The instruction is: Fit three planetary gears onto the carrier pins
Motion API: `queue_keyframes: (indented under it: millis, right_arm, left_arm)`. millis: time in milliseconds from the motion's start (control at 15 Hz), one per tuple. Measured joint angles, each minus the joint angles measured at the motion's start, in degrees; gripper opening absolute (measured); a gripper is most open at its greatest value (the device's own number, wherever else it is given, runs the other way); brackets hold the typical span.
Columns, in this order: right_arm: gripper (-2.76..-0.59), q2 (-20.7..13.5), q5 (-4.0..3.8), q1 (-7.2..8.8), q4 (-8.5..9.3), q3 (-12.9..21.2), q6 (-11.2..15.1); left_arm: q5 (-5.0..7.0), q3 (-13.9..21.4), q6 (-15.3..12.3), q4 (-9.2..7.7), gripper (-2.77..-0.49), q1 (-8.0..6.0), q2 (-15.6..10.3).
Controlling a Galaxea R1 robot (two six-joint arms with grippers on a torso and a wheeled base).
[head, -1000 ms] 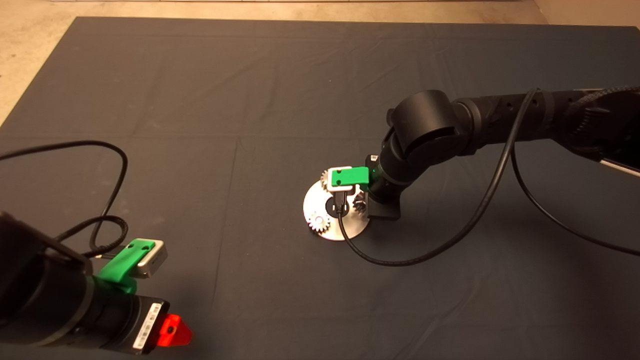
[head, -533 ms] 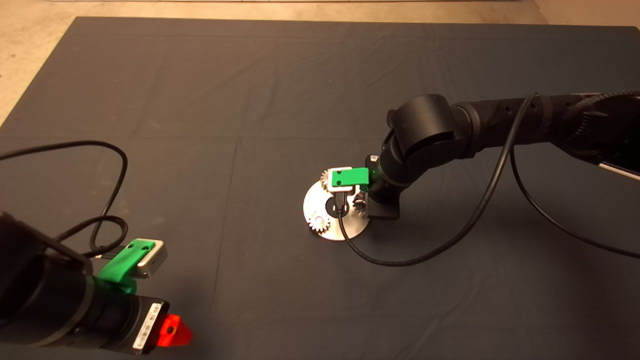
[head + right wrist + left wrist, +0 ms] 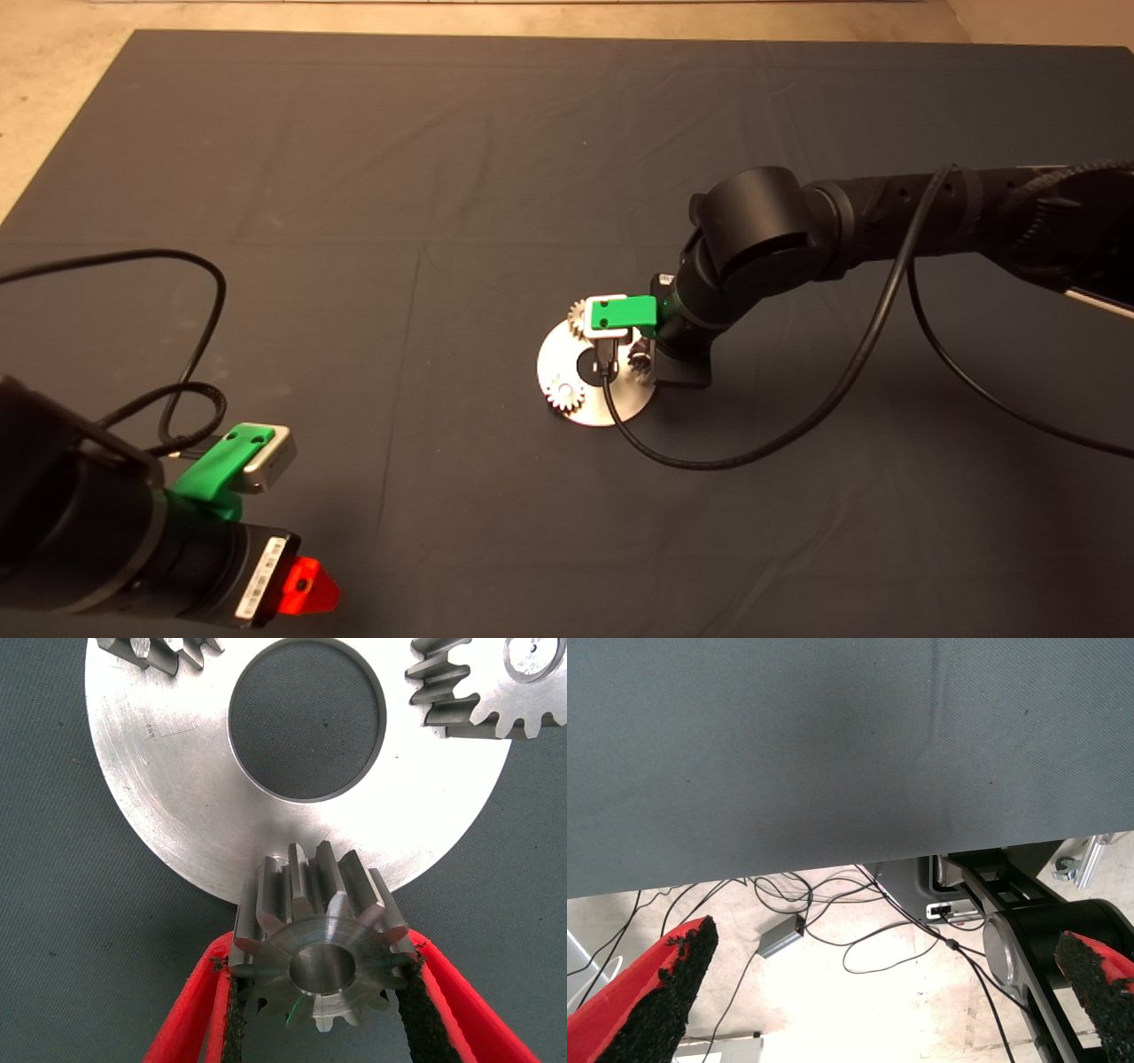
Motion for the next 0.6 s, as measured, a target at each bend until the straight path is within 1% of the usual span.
queue_keyframes:
  millis: [600]
  right_arm:
    - [-2.34, 0.0, 0.00, -0.30, -0.02, 0.8, 0.0]
  left_arm:
    - [0.00, 0.0, 0.0, 0.00, -0.50, 0.00, -0.1]
